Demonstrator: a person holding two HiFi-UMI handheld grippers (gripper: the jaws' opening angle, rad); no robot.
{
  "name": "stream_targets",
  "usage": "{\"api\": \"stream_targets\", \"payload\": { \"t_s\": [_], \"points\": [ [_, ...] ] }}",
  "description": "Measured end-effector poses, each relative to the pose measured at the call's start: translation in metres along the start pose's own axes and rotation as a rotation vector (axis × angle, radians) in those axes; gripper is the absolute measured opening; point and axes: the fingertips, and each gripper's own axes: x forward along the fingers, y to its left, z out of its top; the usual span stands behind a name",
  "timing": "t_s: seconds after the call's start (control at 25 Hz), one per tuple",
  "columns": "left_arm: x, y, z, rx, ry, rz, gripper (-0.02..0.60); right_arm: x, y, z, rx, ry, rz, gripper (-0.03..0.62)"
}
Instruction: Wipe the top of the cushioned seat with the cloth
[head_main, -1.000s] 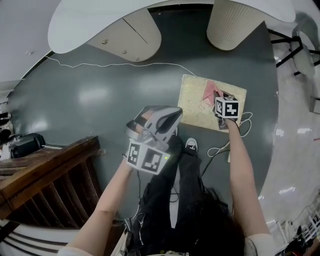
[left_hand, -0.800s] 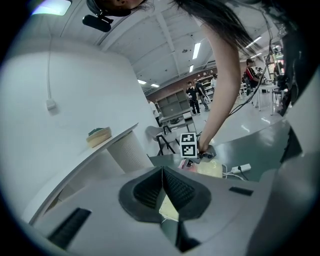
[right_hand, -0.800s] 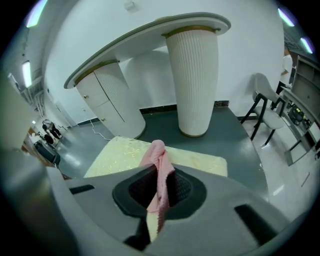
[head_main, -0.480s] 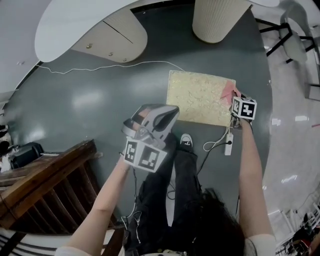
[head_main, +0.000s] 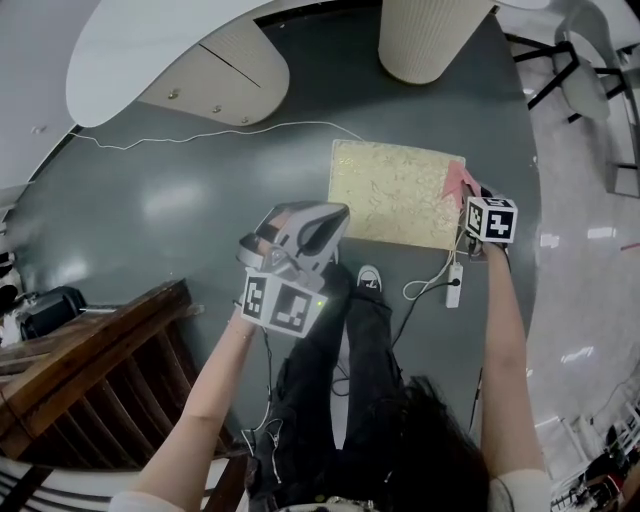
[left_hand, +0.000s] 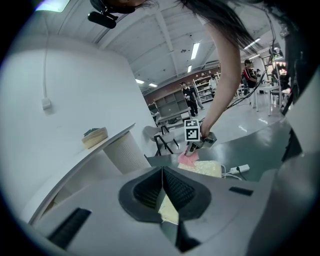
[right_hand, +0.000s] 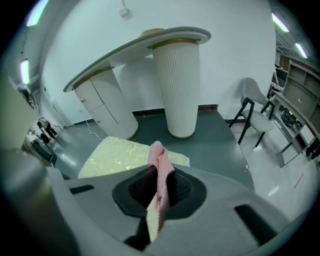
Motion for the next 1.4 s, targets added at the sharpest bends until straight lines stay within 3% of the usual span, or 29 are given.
{"api": "stream_targets", "payload": {
  "t_s": [0.4,0.84,1.12,1.4],
  "points": [
    [-0.022,0.013,-0.015,-0.022,0.03,0.049,0.006,0.02,0.129,0.035,-0.142,-0.043,0.213,0.011],
    [-0.047,0.024,-0.038,-0.076,0.053,0.111,0.006,0.066,0.268,0.029,-0.208,0.0,0.394,0.011],
    [-0.061,0.026,-0.054,-0.118,0.074,0.142,0.006,0.086,0.282,0.011,-0.225,0.062,0.386,0.011],
    [-0.059,0.018,-0.056,-0.139,0.072,0.131,0.006,0.084,0.243,-0.004,-0.176,0.082,0.318,0.011]
  ]
}}
